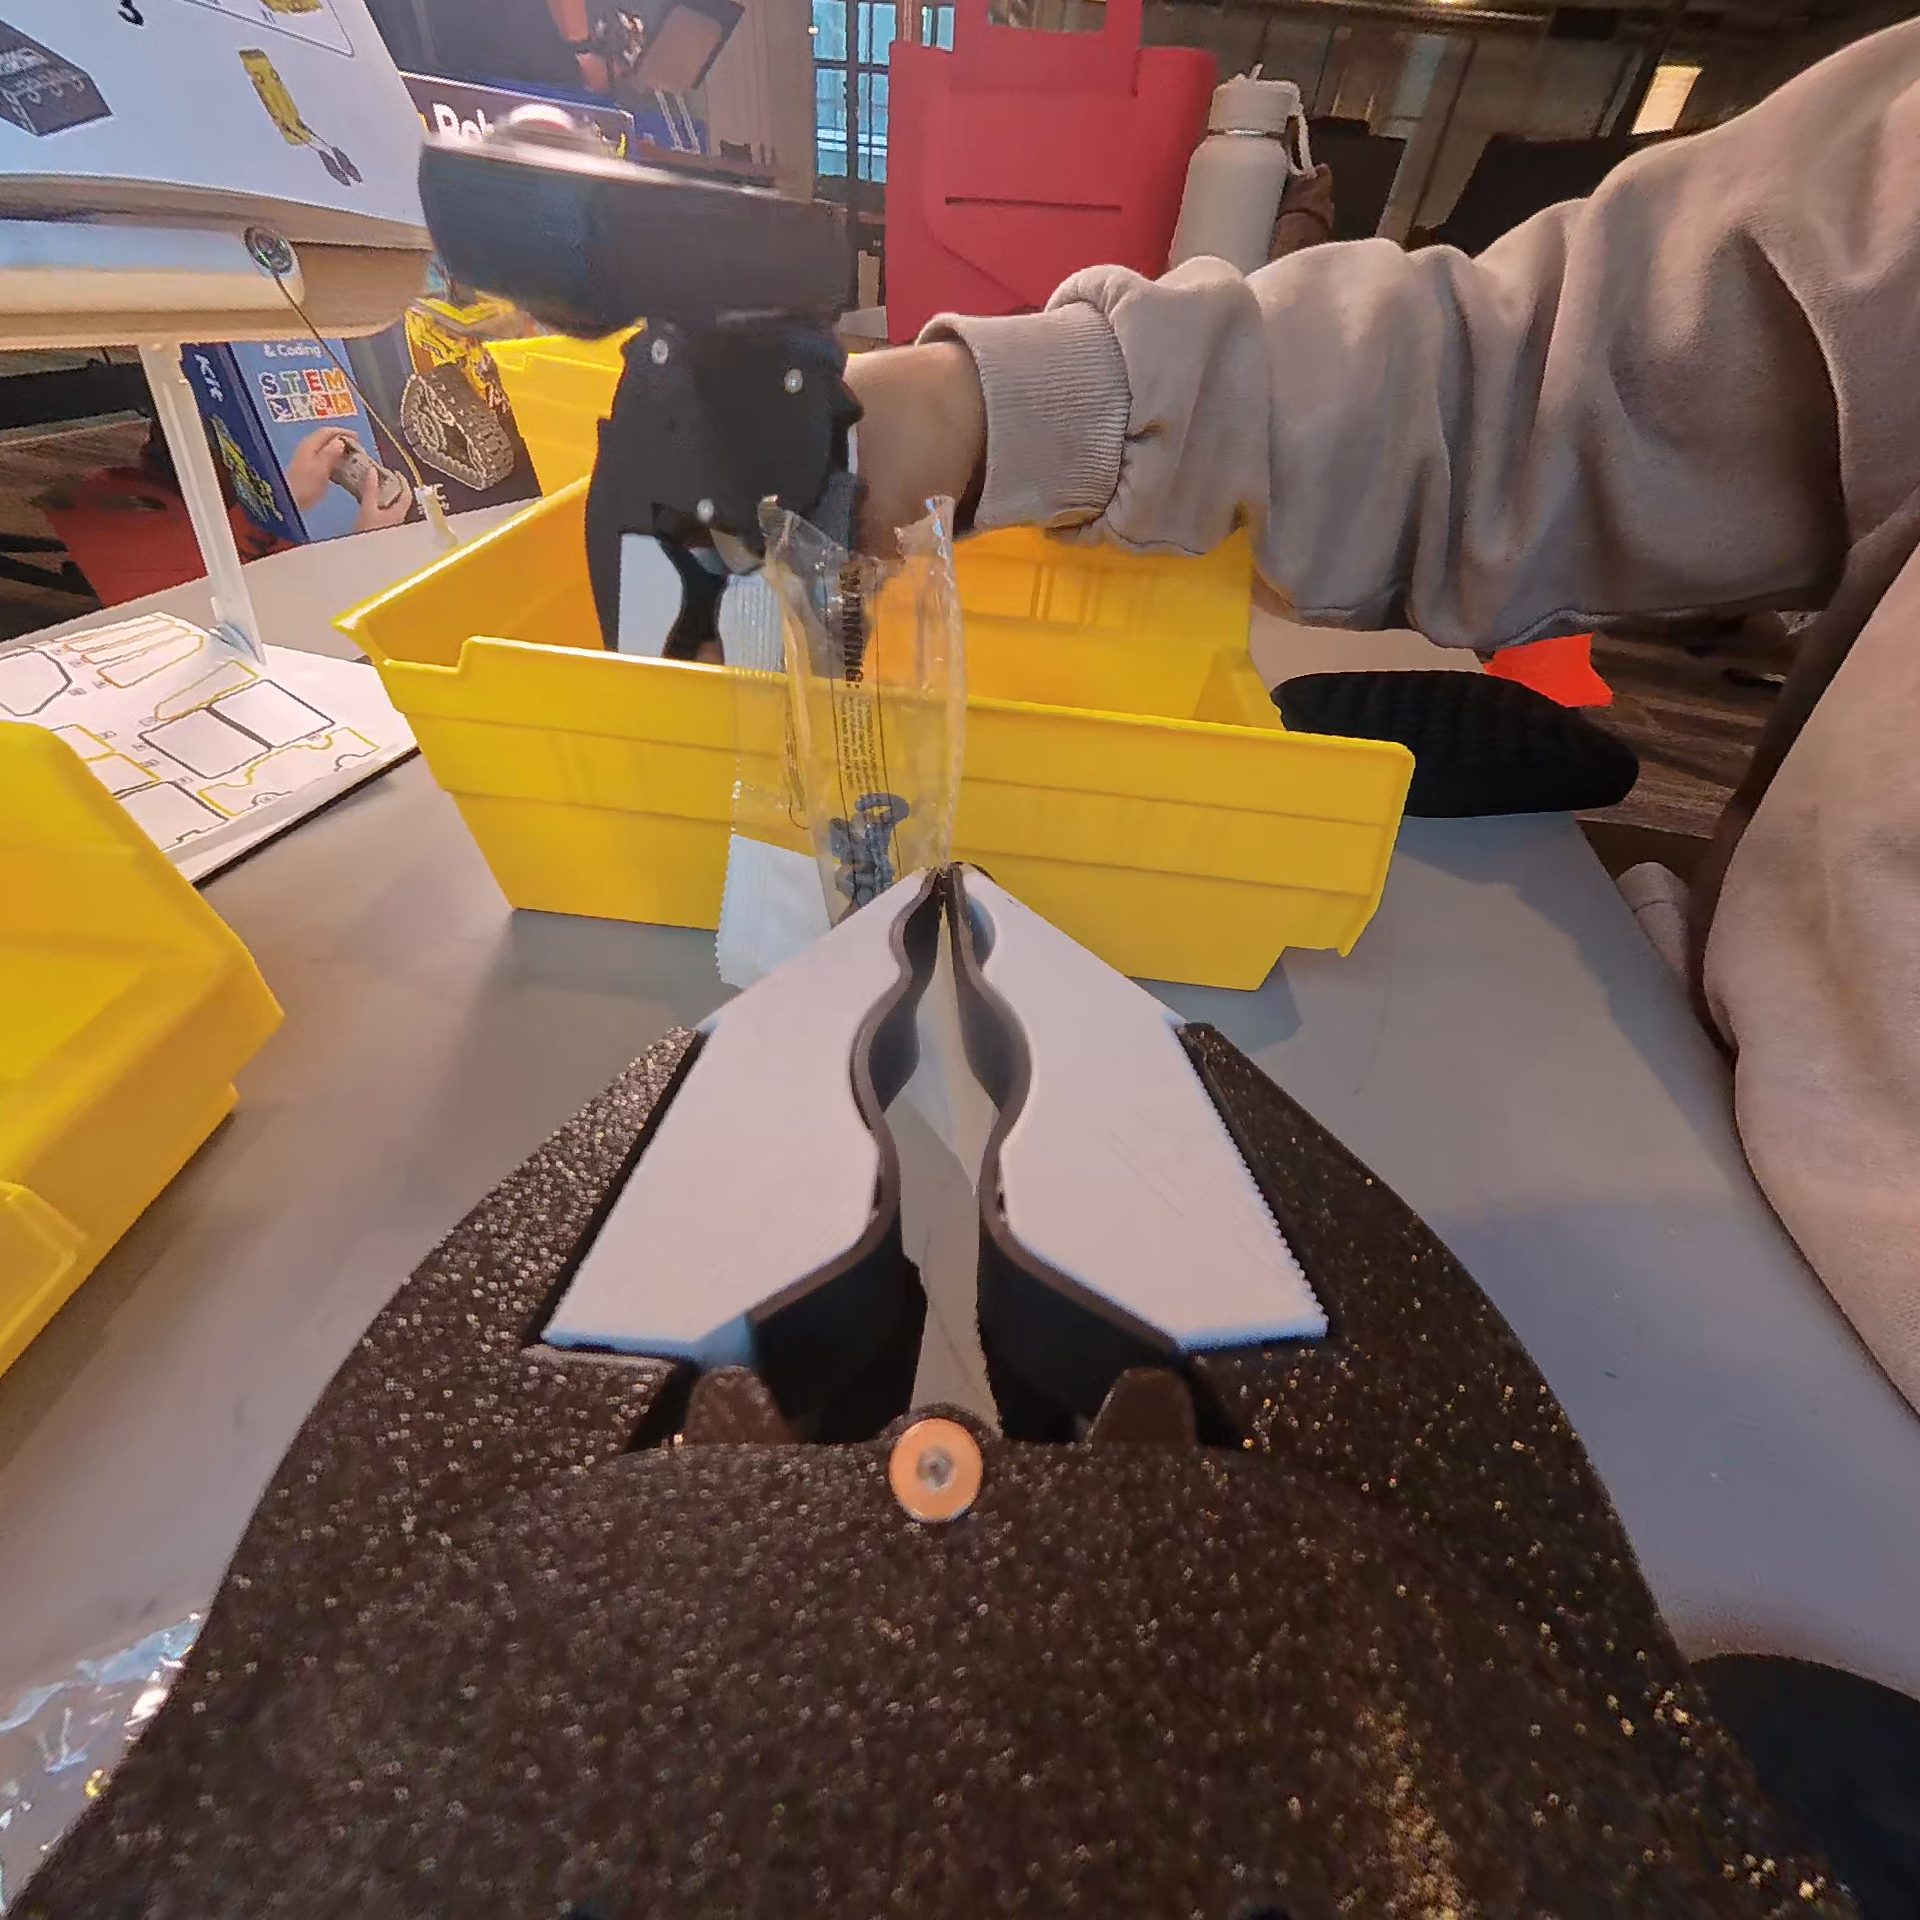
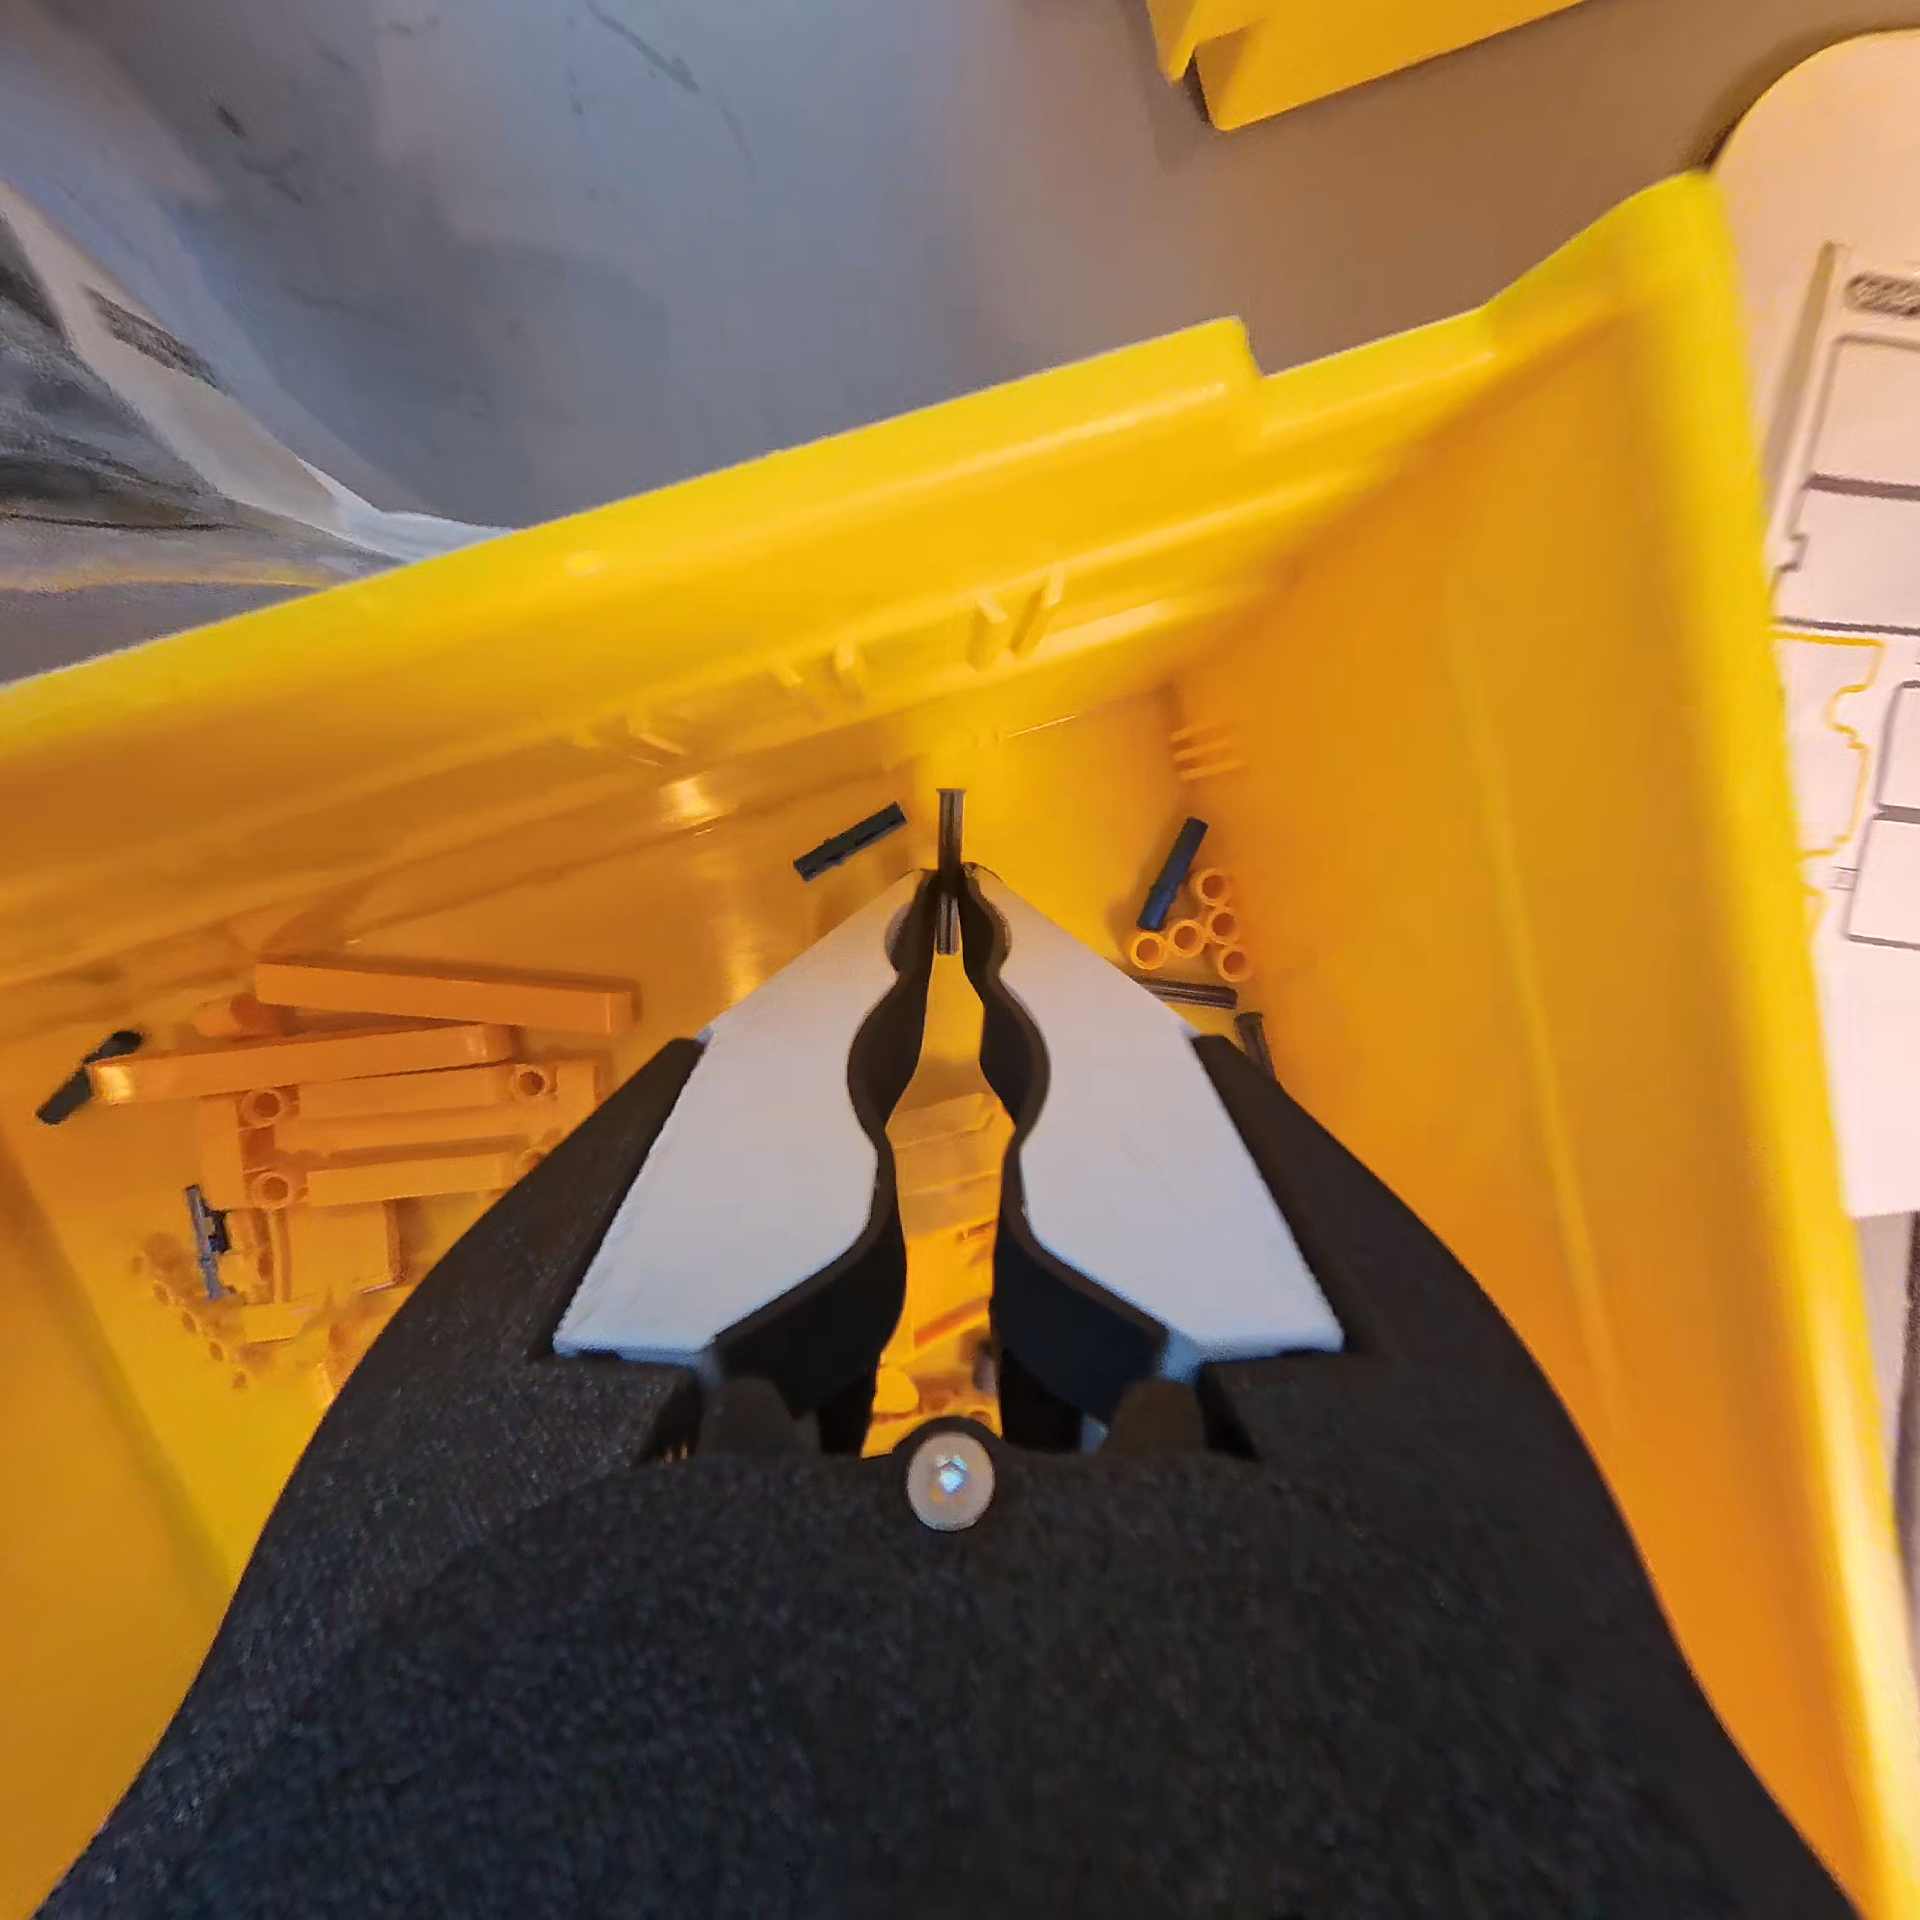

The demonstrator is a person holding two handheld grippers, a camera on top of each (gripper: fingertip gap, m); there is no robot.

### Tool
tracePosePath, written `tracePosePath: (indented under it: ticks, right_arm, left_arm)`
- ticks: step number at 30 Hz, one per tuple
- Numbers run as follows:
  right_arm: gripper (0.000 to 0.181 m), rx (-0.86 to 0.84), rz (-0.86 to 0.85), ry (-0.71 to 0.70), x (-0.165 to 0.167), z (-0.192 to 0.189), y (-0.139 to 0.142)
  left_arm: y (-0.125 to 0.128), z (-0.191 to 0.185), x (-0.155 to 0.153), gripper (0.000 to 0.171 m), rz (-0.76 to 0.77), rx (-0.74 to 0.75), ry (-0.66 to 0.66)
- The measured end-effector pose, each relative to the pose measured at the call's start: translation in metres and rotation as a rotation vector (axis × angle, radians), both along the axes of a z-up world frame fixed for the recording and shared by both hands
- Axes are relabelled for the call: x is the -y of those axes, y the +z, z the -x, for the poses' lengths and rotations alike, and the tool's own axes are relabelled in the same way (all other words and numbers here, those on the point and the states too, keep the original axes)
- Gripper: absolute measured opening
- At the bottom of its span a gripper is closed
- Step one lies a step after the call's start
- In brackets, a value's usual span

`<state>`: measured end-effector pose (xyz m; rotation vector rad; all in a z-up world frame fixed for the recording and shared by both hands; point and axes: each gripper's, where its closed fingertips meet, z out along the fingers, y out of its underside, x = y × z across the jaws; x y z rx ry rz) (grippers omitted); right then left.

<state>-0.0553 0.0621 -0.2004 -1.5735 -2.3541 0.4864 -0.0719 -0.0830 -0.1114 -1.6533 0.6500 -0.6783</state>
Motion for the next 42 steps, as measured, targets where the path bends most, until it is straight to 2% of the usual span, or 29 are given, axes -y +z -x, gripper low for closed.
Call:
tracePosePath:
  ticks: [1, 3, 6, 8, 9, 14, 16, 19, 21, 24, 28, 31, 34, 37, 38, 39, 40, 42]
  right_arm:
    - [0.003, -0.047, 0.036, -0.014, 0.002, 0.001, 0.015]
    - [0.003, -0.193, 0.113, -0.02, 0.007, 0.006, 0.061]
    - [0.003, -0.42, 0.171, 0.144, 0.037, 0.004, 0.136]
    - [0.003, -0.505, 0.19, 0.275, 0.066, -0.001, 0.166]
    - [0.003, -0.519, 0.198, 0.323, 0.079, -0.002, 0.172]
    - [0.006, -0.46, 0.146, 0.406, 0.106, 0.005, 0.147]
    - [0.014, -0.486, 0.182, 0.388, 0.107, 0.008, 0.15]
    - [0.018, -0.558, 0.225, 0.289, 0.086, 0.012, 0.167]
    - [0.018, -0.517, 0.188, 0.206, 0.058, 0.011, 0.158]
    - [0.021, -0.309, 0.128, 0.126, 0.026, -0.001, 0.105]
    - [0.028, -0.115, 0.117, 0.165, 0.034, -0.008, 0.034]
    - [0.032, -0.045, 0.083, 0.199, 0.036, -0.005, 0.007]
    - [0.03, -0.034, 0.071, 0.195, 0.032, 0.002, -0.001]
    - [0.004, -0.016, 0.114, 0.248, 0.04, -0.003, -0.004]
    - [0.002, 0.004, 0.128, 0.274, 0.044, -0.009, -0.003]
    - [0.004, 0.029, 0.145, 0.295, 0.047, -0.017, -0.001]
    - [0.014, 0.046, 0.167, 0.295, 0.047, -0.022, 0.003]
    - [0.02, -0.008, 0.144, 0.215, 0.031, -0.015, 0.015]
  left_arm:
    - [0.0, 0.0, 0.0, 0.0, -0.001, 0.0, 0.0]
    - [0.001, -0.001, 0.0, 0.0, -0.004, 0.0, -0.002]
    - [0.0, -0.003, 0.0, 0.0, 0.0, 0.005, -0.012]
    - [-0.001, -0.004, 0.001, 0.0, 0.0, 0.004, -0.018]
    - [0.0, -0.005, 0.001, 0.0, -0.003, 0.004, -0.021]
    - [0.007, -0.009, 0.005, 0.0, -0.027, 0.016, -0.034]
    - [0.007, -0.008, 0.005, 0.0, -0.03, 0.011, -0.03]
    - [0.009, -0.006, 0.005, 0.0, -0.035, 0.013, -0.022]
    - [0.009, -0.004, 0.004, 0.0, -0.033, 0.014, -0.015]
    - [0.01, -0.003, 0.004, 0.0, -0.033, 0.014, -0.014]
    - [0.011, -0.004, 0.004, 0.0, -0.037, 0.011, -0.013]
    - [0.01, -0.002, 0.003, 0.0, -0.034, 0.011, -0.007]
    - [0.01, -0.001, 0.003, 0.0, -0.035, 0.014, -0.004]
    - [0.009, 0.0, 0.003, 0.0, -0.031, 0.016, -0.007]
    - [0.009, 0.0, 0.003, 0.0, -0.03, 0.015, -0.008]
    - [0.009, 0.0, 0.003, 0.0, -0.029, 0.015, -0.008]
    - [0.009, 0.0, 0.003, 0.0, -0.03, 0.016, -0.009]
    - [0.009, -0.001, 0.003, 0.0, -0.029, 0.019, -0.011]
